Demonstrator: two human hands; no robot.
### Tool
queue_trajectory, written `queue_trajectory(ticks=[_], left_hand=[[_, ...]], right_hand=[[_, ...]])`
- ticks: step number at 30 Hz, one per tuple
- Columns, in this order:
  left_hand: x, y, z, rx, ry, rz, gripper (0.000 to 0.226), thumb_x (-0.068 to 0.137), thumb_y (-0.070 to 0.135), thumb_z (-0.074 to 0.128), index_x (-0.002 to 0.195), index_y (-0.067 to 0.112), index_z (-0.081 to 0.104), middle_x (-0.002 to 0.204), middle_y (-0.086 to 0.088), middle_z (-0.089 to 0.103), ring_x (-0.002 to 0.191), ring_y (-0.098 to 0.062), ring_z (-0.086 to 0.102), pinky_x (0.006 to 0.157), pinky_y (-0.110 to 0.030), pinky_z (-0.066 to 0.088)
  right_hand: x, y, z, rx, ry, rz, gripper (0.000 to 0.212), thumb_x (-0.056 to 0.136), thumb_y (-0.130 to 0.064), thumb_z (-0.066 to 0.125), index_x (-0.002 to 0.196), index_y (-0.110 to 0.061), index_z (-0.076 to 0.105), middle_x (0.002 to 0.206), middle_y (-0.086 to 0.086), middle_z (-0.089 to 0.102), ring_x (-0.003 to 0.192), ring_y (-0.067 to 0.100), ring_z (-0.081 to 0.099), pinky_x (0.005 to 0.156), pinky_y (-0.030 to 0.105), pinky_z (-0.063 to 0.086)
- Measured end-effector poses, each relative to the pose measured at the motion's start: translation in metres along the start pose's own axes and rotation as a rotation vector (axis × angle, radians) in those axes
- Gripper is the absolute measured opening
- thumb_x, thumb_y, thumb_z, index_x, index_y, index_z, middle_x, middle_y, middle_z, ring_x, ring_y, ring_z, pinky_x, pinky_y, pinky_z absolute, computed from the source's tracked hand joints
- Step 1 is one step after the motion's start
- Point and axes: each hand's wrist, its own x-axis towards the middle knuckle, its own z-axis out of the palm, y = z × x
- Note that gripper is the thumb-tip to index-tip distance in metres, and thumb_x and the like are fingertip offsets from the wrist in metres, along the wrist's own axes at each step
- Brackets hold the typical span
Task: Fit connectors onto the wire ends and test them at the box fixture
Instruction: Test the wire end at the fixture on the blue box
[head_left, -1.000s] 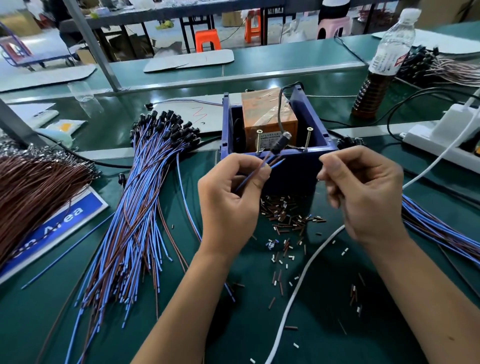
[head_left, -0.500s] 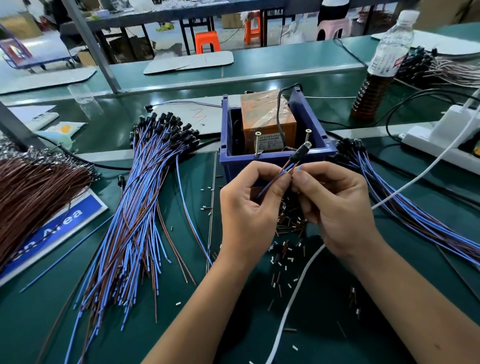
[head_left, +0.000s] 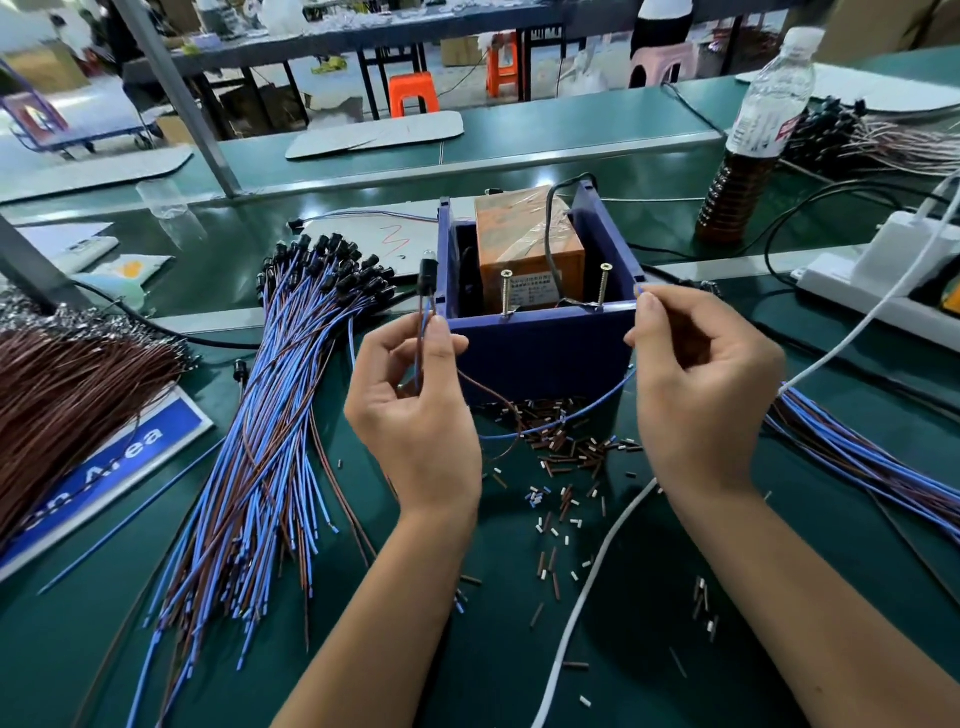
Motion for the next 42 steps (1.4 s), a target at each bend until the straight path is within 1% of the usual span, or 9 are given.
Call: queue_trajectory(ticks=[5, 12, 15, 21, 25, 28, 31, 37, 42], left_hand=[[-0.003, 0.000, 0.008, -0.051, -0.070, -0.084, 0.015, 0.092, 0.007, 0.074, 0.089, 0.022, 0.076, 0.073, 0.002, 0.072, 0.068, -0.010, 0.065, 0.068, -0.019, 0.053], [-0.004, 0.000, 0.014, -0.217, -0.132, -0.283, 0.020, 0.089, 0.000, 0.077, 0.081, 0.017, 0.081, 0.073, 0.001, 0.073, 0.067, -0.010, 0.063, 0.068, -0.022, 0.055], [-0.003, 0.001, 0.015, -0.239, -0.148, -0.336, 0.013, 0.088, 0.003, 0.078, 0.083, 0.015, 0.080, 0.071, 0.001, 0.071, 0.060, -0.008, 0.056, 0.059, -0.020, 0.048], [-0.005, 0.003, 0.019, -0.261, -0.124, -0.406, 0.017, 0.087, -0.005, 0.075, 0.083, 0.012, 0.077, 0.075, 0.000, 0.073, 0.063, -0.008, 0.056, 0.057, -0.016, 0.043], [-0.005, 0.004, 0.018, -0.267, -0.117, -0.411, 0.016, 0.088, -0.002, 0.076, 0.093, 0.013, 0.078, 0.079, -0.003, 0.071, 0.070, -0.013, 0.058, 0.062, -0.018, 0.046], [-0.006, 0.004, 0.017, -0.250, -0.120, -0.359, 0.023, 0.085, 0.006, 0.082, 0.105, 0.017, 0.077, 0.078, -0.009, 0.053, 0.071, -0.024, 0.044, 0.066, -0.034, 0.039], [-0.007, 0.005, 0.016, -0.203, -0.147, -0.289, 0.029, 0.084, 0.016, 0.085, 0.109, 0.020, 0.071, 0.068, 0.002, 0.051, 0.063, -0.015, 0.042, 0.062, -0.033, 0.038], [-0.006, 0.005, 0.014, -0.192, -0.146, -0.209, 0.013, 0.084, 0.034, 0.083, 0.081, 0.024, 0.075, 0.068, 0.004, 0.060, 0.061, -0.014, 0.046, 0.062, -0.033, 0.038], [-0.004, 0.004, 0.010, -0.141, -0.202, -0.189, 0.017, 0.098, 0.027, 0.068, 0.089, 0.015, 0.076, 0.067, 0.001, 0.057, 0.052, -0.014, 0.037, 0.054, -0.027, 0.030]], right_hand=[[0.001, -0.003, 0.006, -0.053, -0.035, -0.028, 0.018, 0.100, -0.018, 0.066, 0.106, -0.010, 0.081, 0.081, -0.005, 0.076, 0.073, 0.006, 0.071, 0.069, 0.022, 0.055], [-0.002, -0.003, 0.007, -0.022, -0.073, 0.011, 0.017, 0.101, -0.016, 0.066, 0.107, -0.010, 0.081, 0.079, -0.009, 0.074, 0.073, 0.005, 0.071, 0.070, 0.019, 0.054], [-0.003, -0.004, 0.008, -0.017, -0.075, 0.006, 0.016, 0.101, -0.015, 0.066, 0.106, -0.010, 0.080, 0.079, -0.009, 0.074, 0.074, 0.005, 0.072, 0.070, 0.019, 0.054], [-0.003, -0.006, 0.008, -0.019, -0.071, 0.004, 0.016, 0.100, -0.014, 0.067, 0.107, -0.008, 0.081, 0.082, -0.006, 0.076, 0.075, 0.001, 0.072, 0.070, 0.014, 0.053], [-0.003, -0.006, 0.008, -0.012, -0.075, 0.016, 0.016, 0.100, -0.015, 0.067, 0.106, -0.010, 0.081, 0.080, -0.008, 0.075, 0.074, 0.004, 0.072, 0.069, 0.016, 0.054], [-0.003, -0.007, 0.008, -0.014, -0.080, 0.018, 0.016, 0.101, -0.015, 0.067, 0.106, -0.010, 0.080, 0.081, -0.008, 0.074, 0.075, 0.005, 0.072, 0.070, 0.018, 0.055], [-0.003, -0.006, 0.008, -0.013, -0.083, 0.021, 0.016, 0.101, -0.016, 0.067, 0.106, -0.010, 0.080, 0.081, -0.008, 0.074, 0.075, 0.006, 0.072, 0.070, 0.021, 0.056], [-0.003, -0.006, 0.008, 0.007, -0.086, 0.024, 0.015, 0.101, -0.015, 0.067, 0.106, -0.010, 0.080, 0.079, -0.009, 0.074, 0.074, 0.006, 0.071, 0.070, 0.019, 0.054], [-0.003, -0.006, 0.007, 0.006, -0.086, 0.019, 0.015, 0.101, -0.014, 0.067, 0.106, -0.010, 0.080, 0.079, -0.009, 0.074, 0.074, 0.006, 0.072, 0.070, 0.018, 0.054]])
